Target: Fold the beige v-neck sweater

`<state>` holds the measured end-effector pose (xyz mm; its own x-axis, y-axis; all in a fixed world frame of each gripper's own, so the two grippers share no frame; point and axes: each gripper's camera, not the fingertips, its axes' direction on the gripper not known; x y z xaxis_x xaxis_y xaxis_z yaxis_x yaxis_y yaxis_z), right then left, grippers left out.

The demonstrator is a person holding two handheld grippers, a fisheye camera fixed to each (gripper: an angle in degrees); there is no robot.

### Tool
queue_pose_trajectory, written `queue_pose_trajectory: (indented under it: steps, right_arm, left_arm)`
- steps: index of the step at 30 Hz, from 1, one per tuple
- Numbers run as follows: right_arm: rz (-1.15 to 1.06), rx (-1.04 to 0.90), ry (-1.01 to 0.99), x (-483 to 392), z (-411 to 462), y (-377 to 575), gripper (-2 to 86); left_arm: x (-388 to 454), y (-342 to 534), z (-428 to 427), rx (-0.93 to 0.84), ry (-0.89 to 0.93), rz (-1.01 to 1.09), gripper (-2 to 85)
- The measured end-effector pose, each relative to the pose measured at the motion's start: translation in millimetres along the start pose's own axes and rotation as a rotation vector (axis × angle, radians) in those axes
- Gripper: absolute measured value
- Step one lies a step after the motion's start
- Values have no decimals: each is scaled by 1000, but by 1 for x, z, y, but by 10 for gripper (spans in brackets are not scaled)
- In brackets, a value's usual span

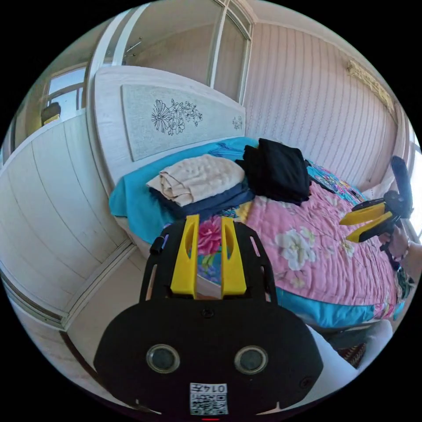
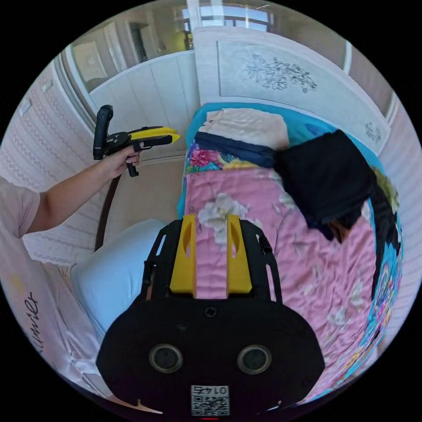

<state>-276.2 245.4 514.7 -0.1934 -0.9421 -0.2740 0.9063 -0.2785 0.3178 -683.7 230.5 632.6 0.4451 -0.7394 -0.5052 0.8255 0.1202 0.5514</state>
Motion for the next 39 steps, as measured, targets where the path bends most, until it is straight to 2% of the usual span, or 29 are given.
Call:
queue_pose_trajectory:
  steps: [5,9,10,12,16,20,22,25,29,31,32,34,37,39]
  right_arm:
    - [-117,-5,47,12,69,-105,120]
    - [-51,-27,9,31,138,-175,137]
    - [-21,-46,-12,38,160,-188,133]
    - [4,-152,-40,49,195,-202,119]
    - [76,-128,-185,74,191,-199,39]
    - [65,18,-140,82,132,-175,22]
    - [64,103,-57,89,76,-150,16]
    - [135,212,-55,99,4,-83,10]
    - [287,264,-3,83,-46,59,4]
    - [489,209,-39,66,-45,171,2]
    - [549,179,-42,61,-42,199,2]
    - [842,34,-118,47,-15,305,1]
    - [1017,48,-197,16,-12,384,0]
    - [1002,75,-180,-1,-25,395,2]
  left_arm:
    - [-51,-41,41,-30,-27,-31,89]
    - [-63,-60,81,-131,33,-22,76]
    - [-64,-63,82,-110,37,-15,60]
    - [-67,-68,82,-111,47,-3,34]
    - [-68,-81,65,-79,69,-9,-1]
    - [-44,-112,14,84,110,59,-7]
    - [-13,-140,-20,177,180,121,-8]
    - [48,-164,-67,289,308,256,-8]
    - [159,-140,-104,234,553,532,-7]
    - [237,-82,-116,122,784,633,-6]
    - [256,-64,-116,76,826,651,-5]
    - [322,15,-102,-172,954,690,-4]
    - [362,78,-86,-537,903,720,-7]
    - [356,82,-100,-523,933,682,-7]
